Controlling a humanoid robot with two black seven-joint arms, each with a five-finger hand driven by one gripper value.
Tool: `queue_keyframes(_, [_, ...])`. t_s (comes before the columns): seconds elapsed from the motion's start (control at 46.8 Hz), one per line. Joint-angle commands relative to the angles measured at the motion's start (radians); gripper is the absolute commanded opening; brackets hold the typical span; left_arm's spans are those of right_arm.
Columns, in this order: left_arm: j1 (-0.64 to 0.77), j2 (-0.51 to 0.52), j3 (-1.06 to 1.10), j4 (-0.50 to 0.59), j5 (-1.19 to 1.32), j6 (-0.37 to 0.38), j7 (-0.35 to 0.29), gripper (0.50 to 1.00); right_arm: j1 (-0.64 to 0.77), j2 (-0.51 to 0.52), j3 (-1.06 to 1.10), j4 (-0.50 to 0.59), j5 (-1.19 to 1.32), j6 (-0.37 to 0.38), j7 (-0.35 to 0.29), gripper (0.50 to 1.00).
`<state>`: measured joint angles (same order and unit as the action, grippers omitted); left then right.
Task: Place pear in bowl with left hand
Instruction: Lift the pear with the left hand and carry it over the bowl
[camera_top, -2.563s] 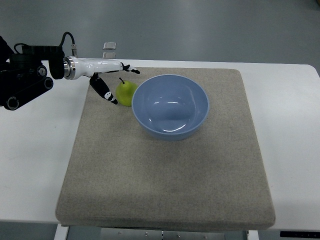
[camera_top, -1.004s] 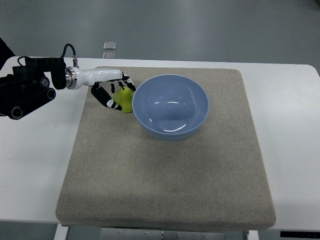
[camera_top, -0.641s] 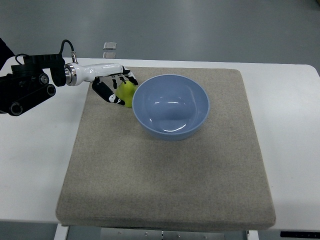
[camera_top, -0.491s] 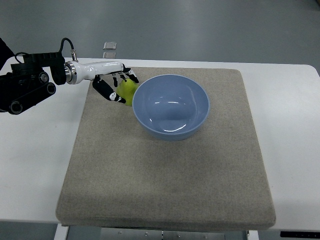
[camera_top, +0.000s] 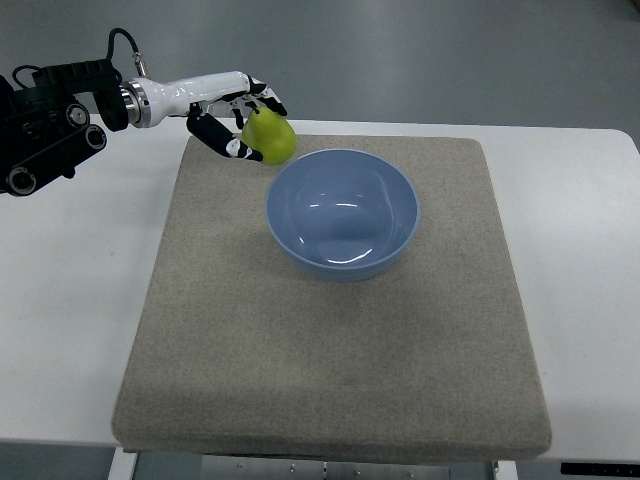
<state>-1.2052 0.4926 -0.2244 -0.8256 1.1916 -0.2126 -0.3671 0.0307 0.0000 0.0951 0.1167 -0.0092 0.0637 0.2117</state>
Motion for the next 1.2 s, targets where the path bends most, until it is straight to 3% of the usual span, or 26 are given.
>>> queue_keyframes(0.0, [-0.017,-0.002,-0.009,-0.001,-0.003,-0.004,0.0,0.5,0.0,0.0,0.0,0.0,0.0,-0.001,0.0,0.926])
queue_keyframes(0.918, [-0.01,-0.106,-0.026,-0.156,0.005,-0.019,0.0,0.5,0.0,0.0,0.0,0.0,0.0,-0.001,0.0,0.926])
queue_keyframes(1.175, [0.027,-0.117,-0.015,-0.155,0.02,-0.057,0.0,0.5,0.0,0.0,0.0,0.0,0.0,-0.001,0.0,0.926])
